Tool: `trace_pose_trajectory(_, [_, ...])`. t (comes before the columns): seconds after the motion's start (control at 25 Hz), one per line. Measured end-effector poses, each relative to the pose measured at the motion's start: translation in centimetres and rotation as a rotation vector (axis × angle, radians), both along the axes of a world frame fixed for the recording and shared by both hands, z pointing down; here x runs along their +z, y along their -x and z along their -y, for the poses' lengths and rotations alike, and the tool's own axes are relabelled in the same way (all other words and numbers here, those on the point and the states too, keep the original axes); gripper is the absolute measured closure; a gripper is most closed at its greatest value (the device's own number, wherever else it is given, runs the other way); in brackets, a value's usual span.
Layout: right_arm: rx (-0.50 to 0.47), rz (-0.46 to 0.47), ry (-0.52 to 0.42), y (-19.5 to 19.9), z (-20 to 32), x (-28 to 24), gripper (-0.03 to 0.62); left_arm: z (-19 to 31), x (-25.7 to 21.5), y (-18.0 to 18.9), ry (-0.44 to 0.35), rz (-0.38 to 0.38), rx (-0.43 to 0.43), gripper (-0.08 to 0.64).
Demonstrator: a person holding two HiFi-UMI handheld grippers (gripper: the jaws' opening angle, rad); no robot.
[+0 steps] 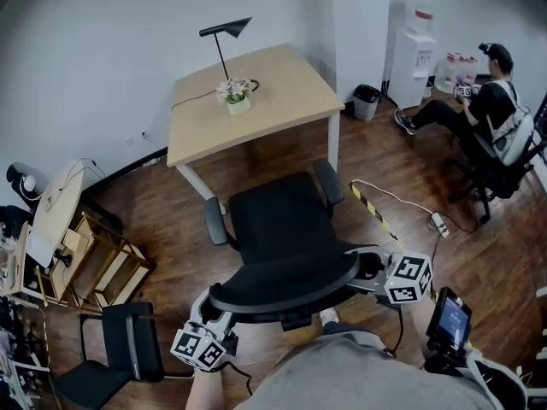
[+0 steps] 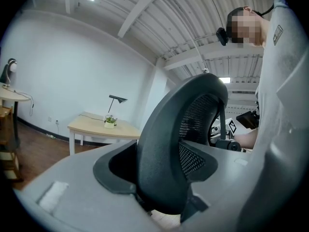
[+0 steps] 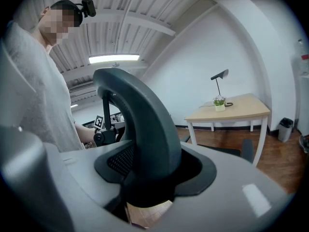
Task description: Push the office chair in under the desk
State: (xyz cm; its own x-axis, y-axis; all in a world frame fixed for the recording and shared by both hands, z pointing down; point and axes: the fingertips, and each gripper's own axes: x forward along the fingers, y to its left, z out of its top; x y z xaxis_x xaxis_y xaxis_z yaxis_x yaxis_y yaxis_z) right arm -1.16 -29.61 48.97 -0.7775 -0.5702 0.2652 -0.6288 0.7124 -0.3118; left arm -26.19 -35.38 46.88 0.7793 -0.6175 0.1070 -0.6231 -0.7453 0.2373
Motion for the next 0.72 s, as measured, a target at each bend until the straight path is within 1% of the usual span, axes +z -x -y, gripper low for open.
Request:
trace_pose_trajectory(0.4, [-0.002,0.001,0.000,-0.5,7.0,0.2,0.347,7.2,0.2,-0.5,0.002,0.004,0.006,0.308])
trace_pose_trajectory(0.56, [-0.002,0.010,-0.011,0.1,8.5,0.2,0.347,8.9,0.4,0.0,0.003,0.002,0.012,0.308])
trace_pose_trajectory(0.72, [0.001,0.010,-0.018,-0.1,11.1,0.0,0.347,11.6,0.3,-0.2,0.004,0.005,0.011,0.308])
